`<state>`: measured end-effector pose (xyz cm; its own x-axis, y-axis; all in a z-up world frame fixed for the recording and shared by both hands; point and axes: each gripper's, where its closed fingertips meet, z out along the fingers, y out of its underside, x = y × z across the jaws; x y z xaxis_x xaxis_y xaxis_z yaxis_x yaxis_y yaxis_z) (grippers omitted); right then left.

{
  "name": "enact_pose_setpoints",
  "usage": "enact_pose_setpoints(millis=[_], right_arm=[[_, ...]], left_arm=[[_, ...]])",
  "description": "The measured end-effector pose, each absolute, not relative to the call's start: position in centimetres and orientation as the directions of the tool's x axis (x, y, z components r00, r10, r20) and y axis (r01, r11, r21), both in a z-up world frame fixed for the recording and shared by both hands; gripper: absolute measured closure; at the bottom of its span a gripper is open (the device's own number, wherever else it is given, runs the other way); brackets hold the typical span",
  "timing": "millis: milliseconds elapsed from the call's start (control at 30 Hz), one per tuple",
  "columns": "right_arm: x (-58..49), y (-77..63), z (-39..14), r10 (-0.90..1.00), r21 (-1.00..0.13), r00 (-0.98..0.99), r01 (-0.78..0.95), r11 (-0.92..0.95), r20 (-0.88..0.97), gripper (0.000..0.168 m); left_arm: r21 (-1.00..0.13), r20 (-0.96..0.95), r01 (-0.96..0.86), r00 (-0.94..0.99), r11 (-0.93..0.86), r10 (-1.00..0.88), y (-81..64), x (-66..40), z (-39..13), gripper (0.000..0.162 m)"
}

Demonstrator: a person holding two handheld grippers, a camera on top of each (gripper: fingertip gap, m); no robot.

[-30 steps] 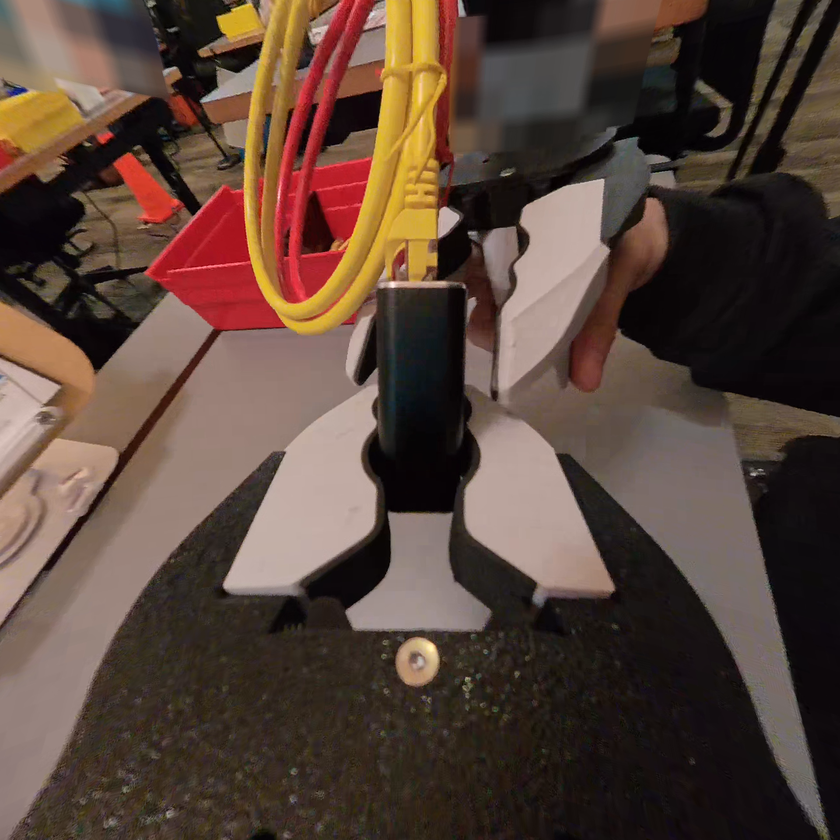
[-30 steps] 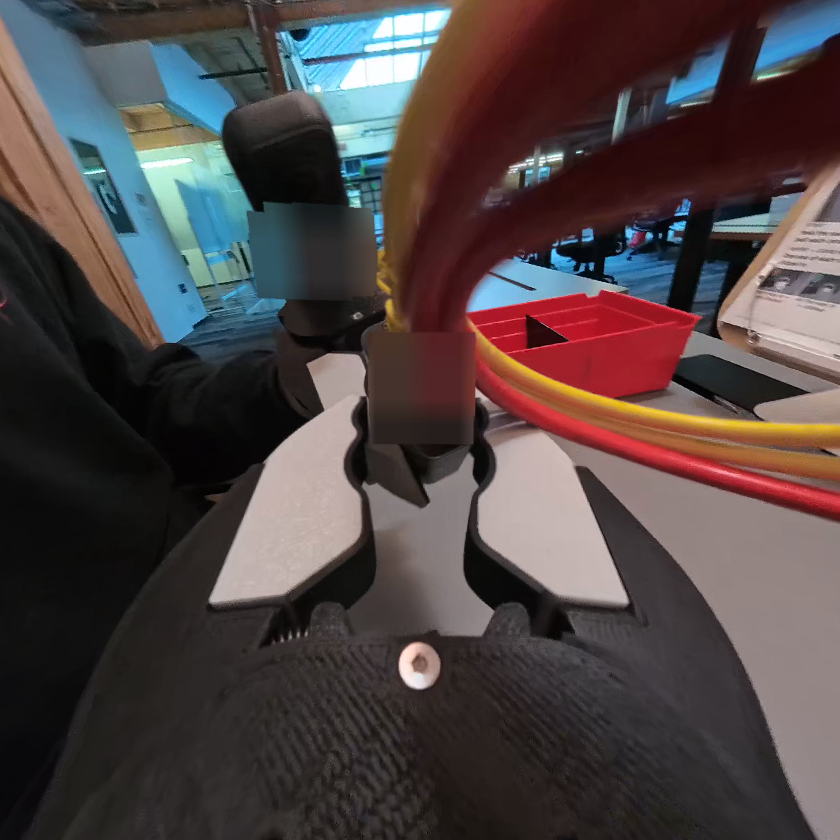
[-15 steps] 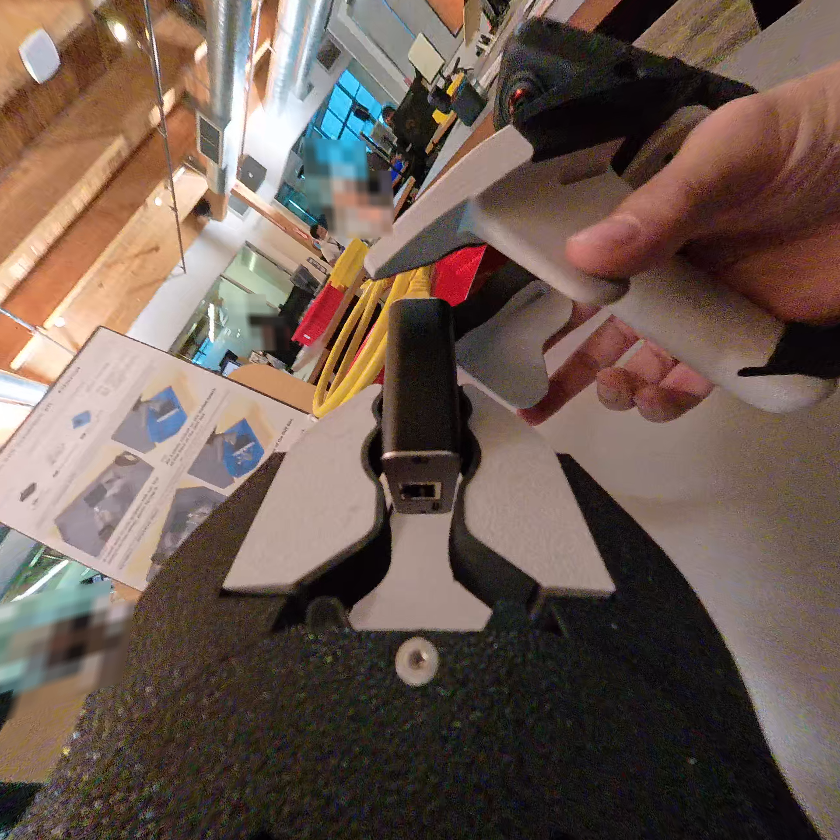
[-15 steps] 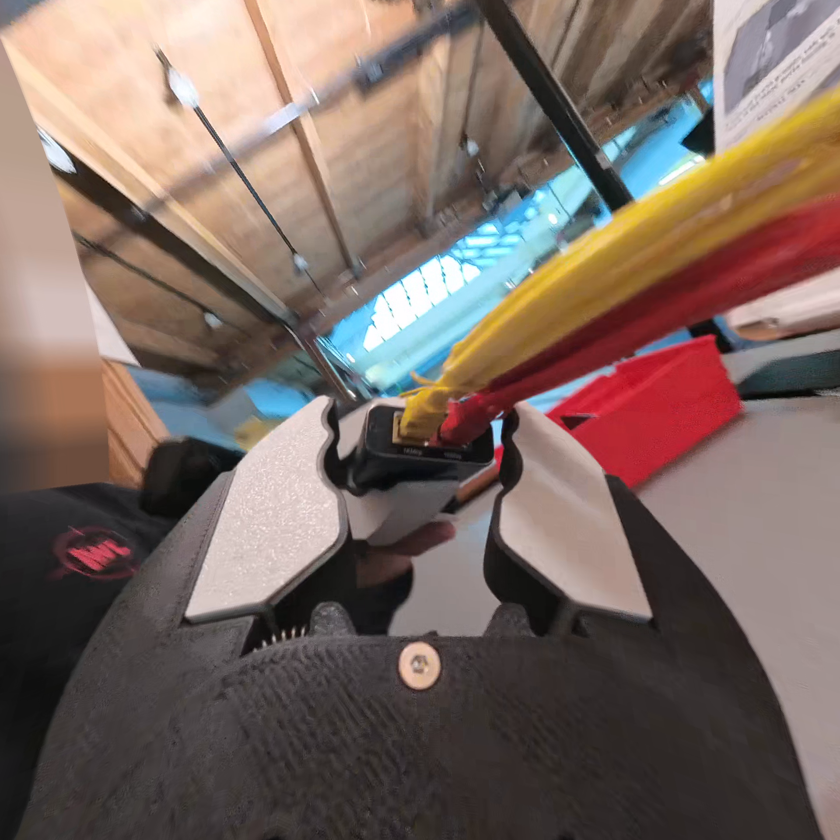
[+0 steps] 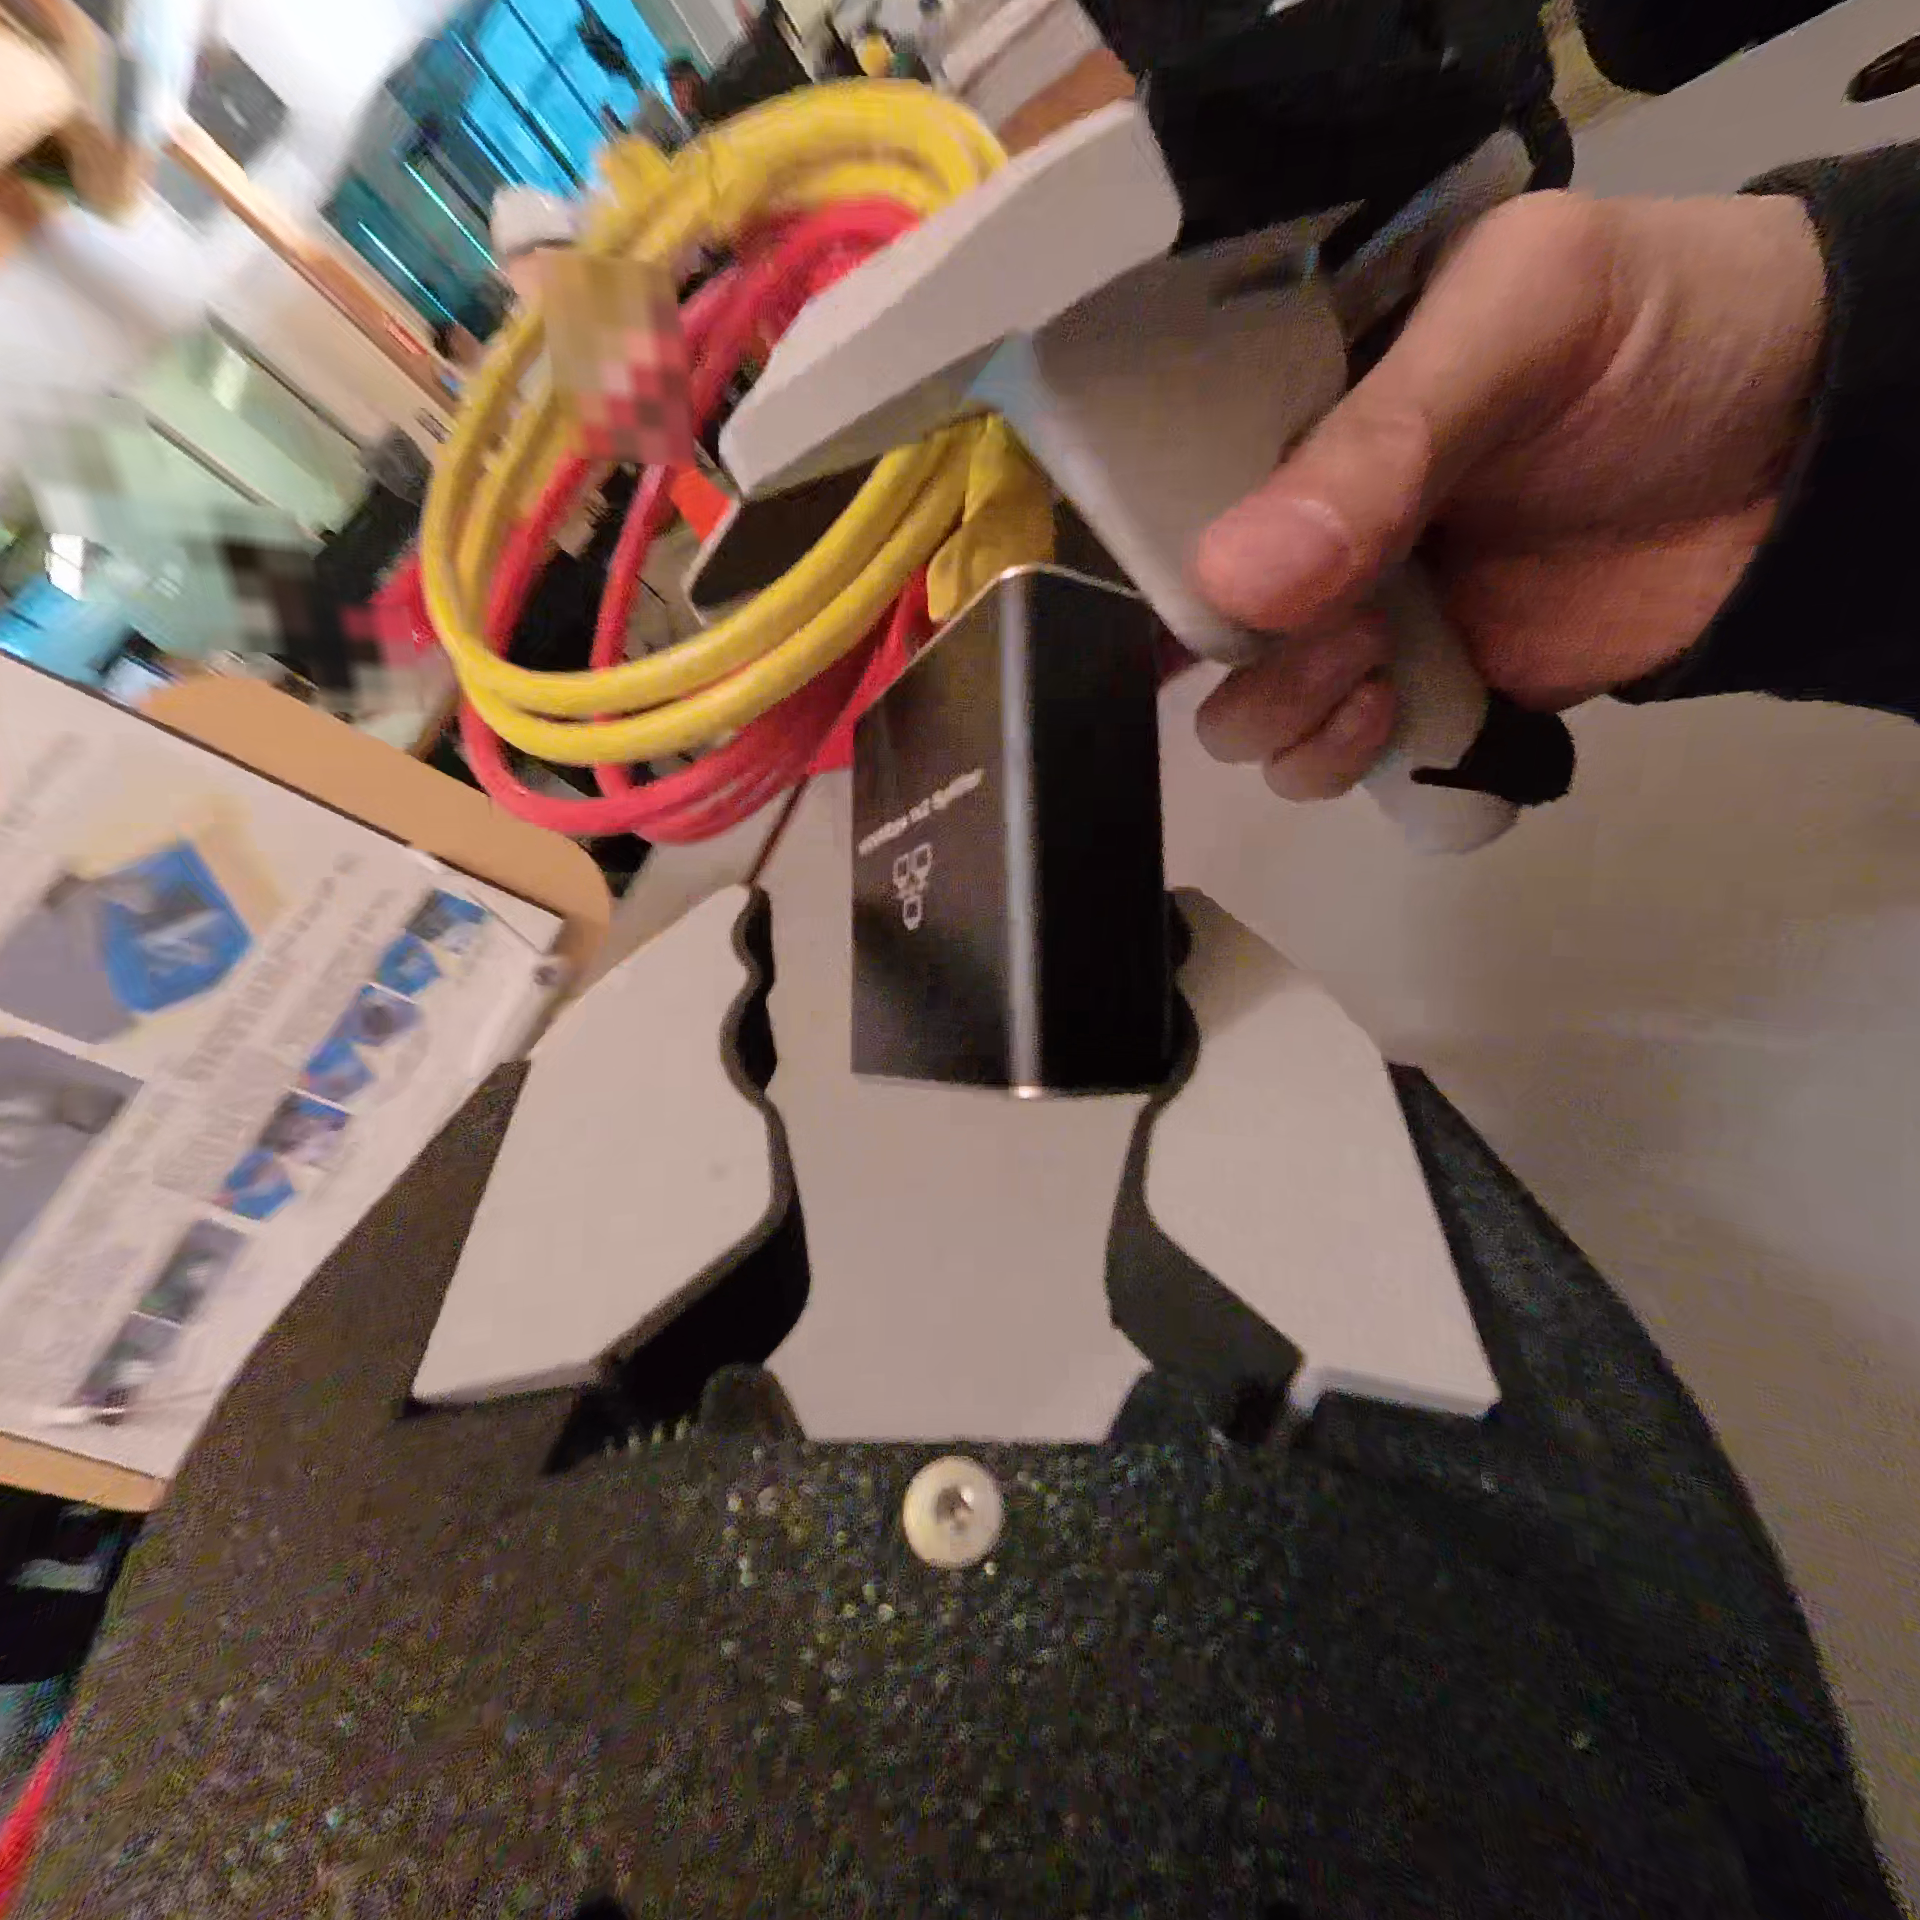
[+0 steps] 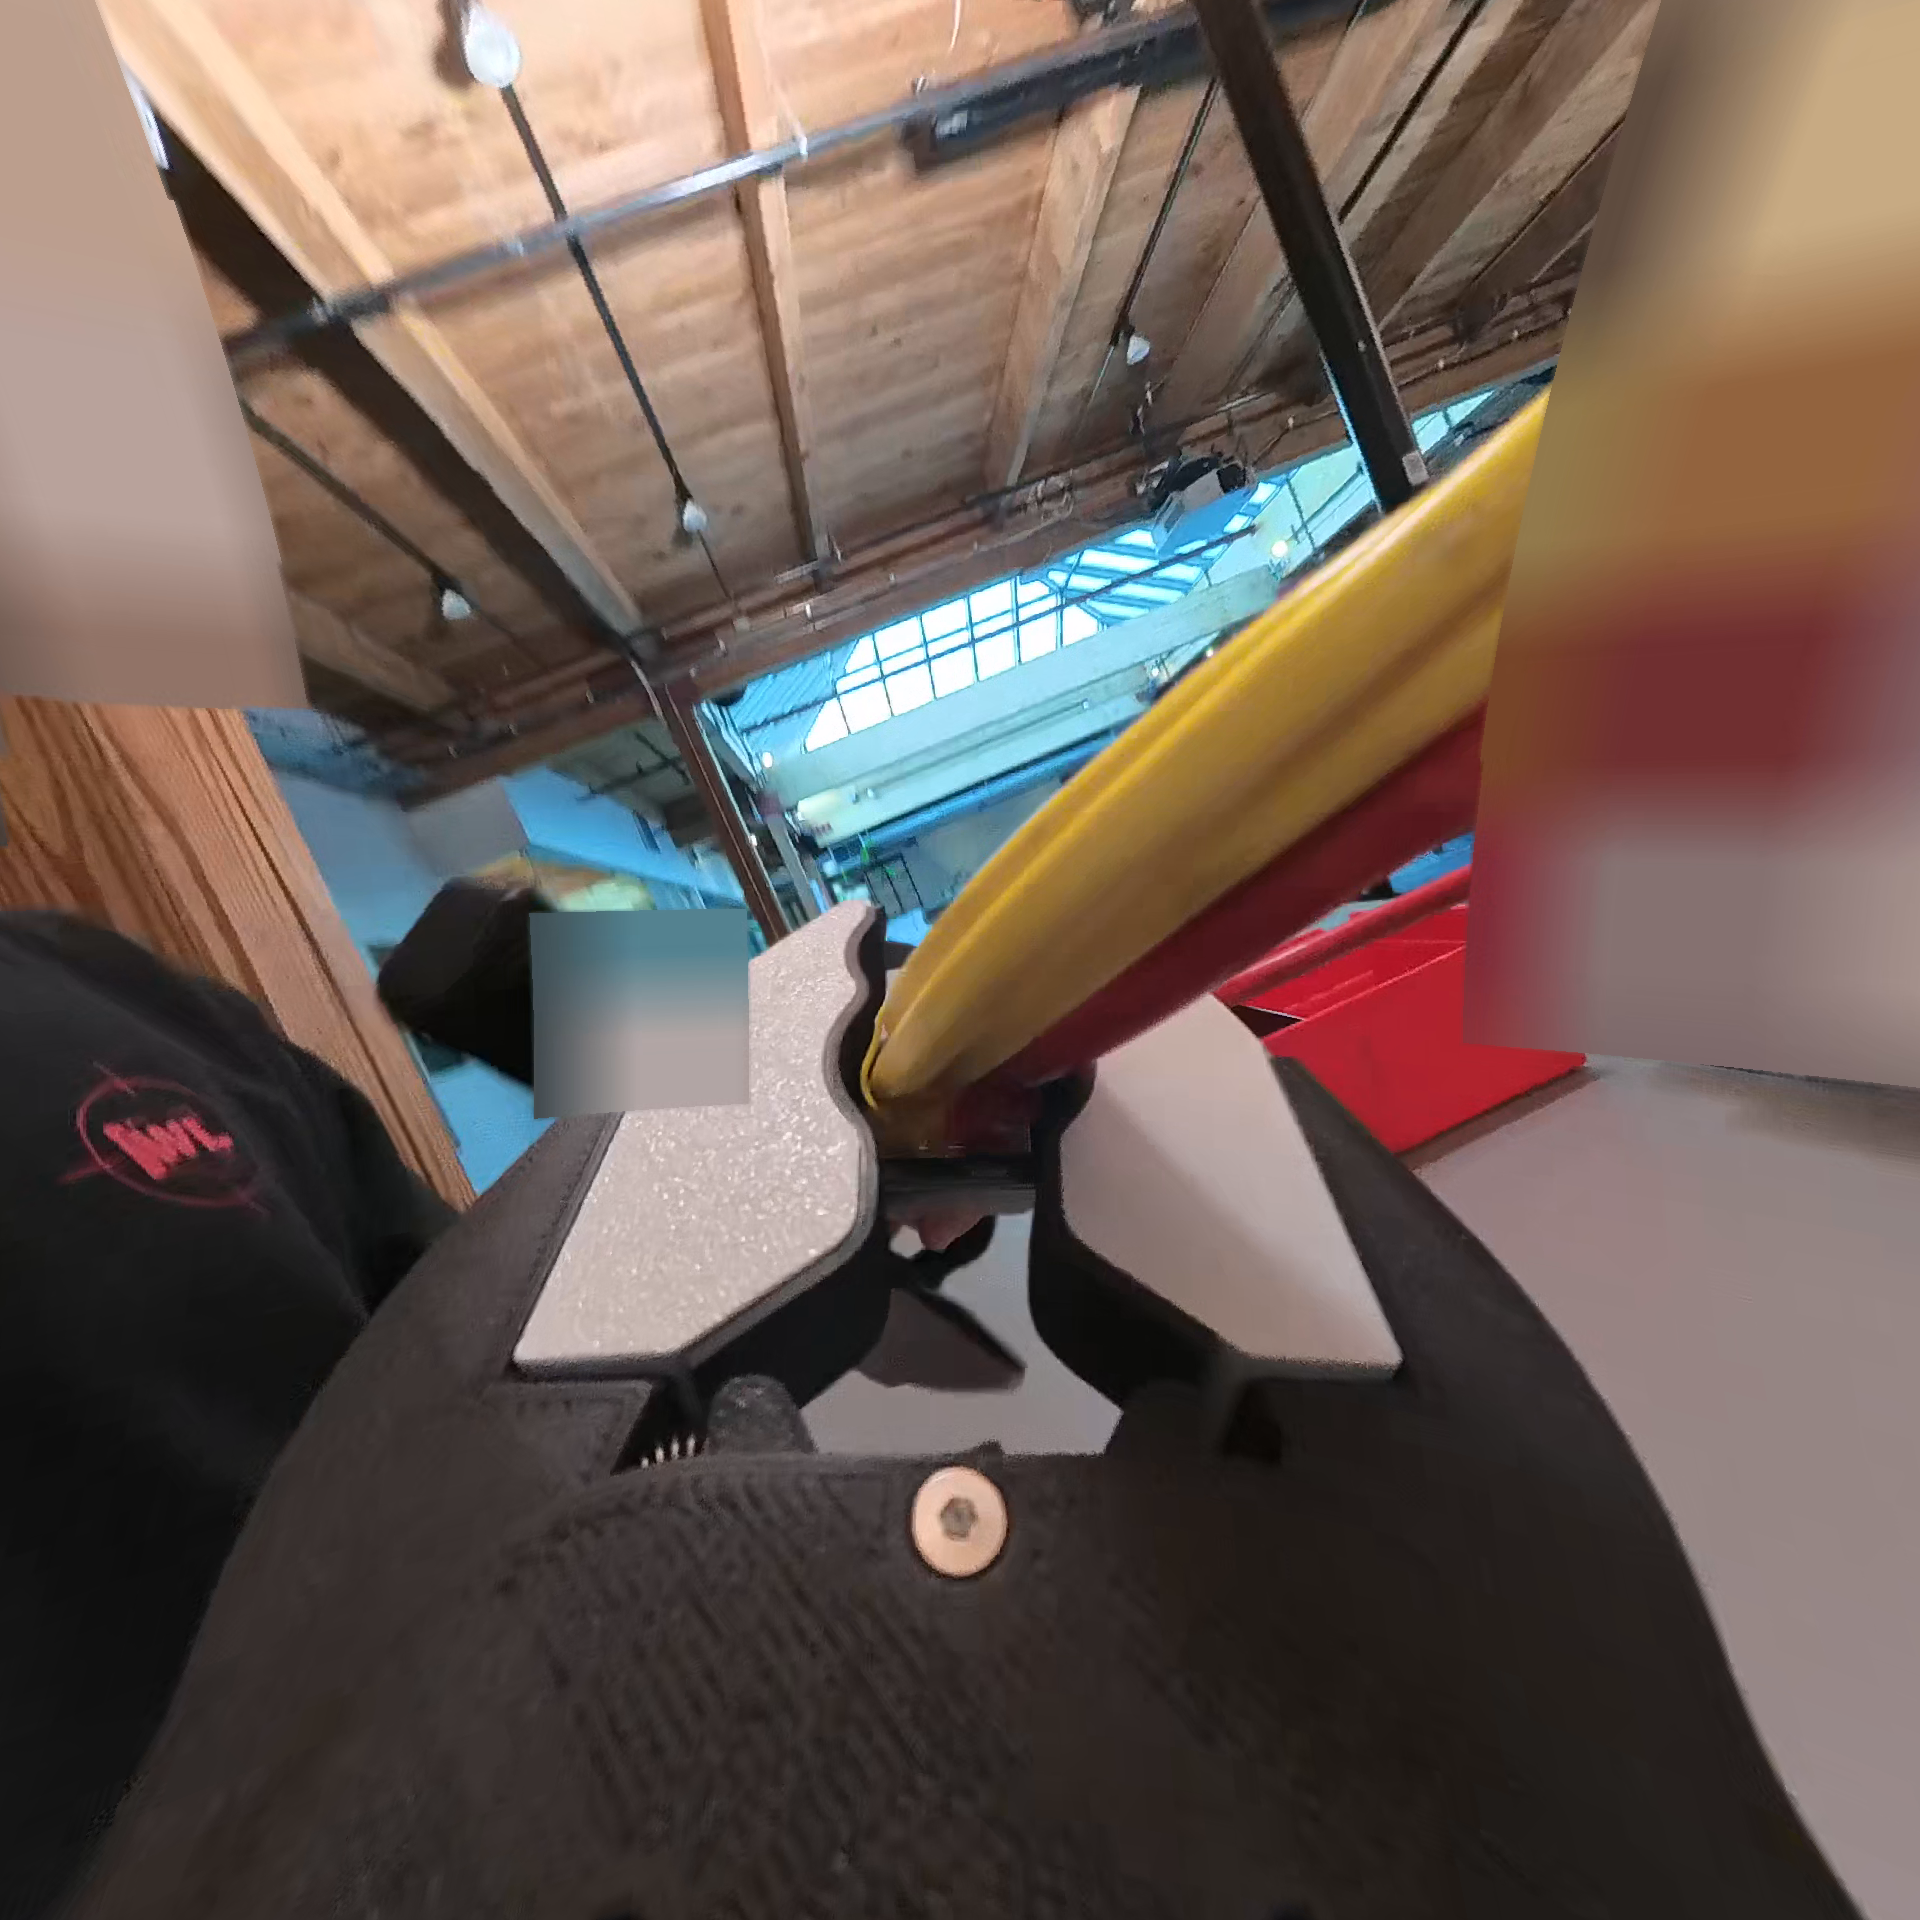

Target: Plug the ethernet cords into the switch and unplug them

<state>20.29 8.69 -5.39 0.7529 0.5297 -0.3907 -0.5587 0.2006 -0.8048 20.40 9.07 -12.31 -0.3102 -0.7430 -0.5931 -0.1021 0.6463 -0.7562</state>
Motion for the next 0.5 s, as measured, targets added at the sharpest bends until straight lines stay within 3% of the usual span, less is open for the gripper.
enact_pose_setpoints(millis=[67,233,400,500], right_arm=[[19.8,8.4,-5.5,0.548,-0.854,0.771,-0.488,0.182,-0.324,0.141],[17.5,7.6,-5.8,0.621,-0.940,0.770,-0.305,0.155,-0.148,0.140],[15.8,8.0,-5.7,0.677,-0.954,0.727,-0.273,0.128,-0.117,0.141],[16.2,8.4,-6.1,0.654,-0.961,0.747,-0.254,0.112,-0.121,0.141]], left_arm=[[-0.803,-0.446,-0.213,-0.405,0.556,-0.798,8.6,20.3,-14.0,0.077],[-0.869,-0.006,-0.385,-0.619,0.310,-0.785,5.2,18.9,-15.3,0.075],[-0.859,0.165,-0.457,-0.674,0.230,-0.720,3.5,18.7,-15.3,0.075],[-0.856,0.118,-0.445,-0.666,0.265,-0.736,3.7,19.0,-16.0,0.072]])
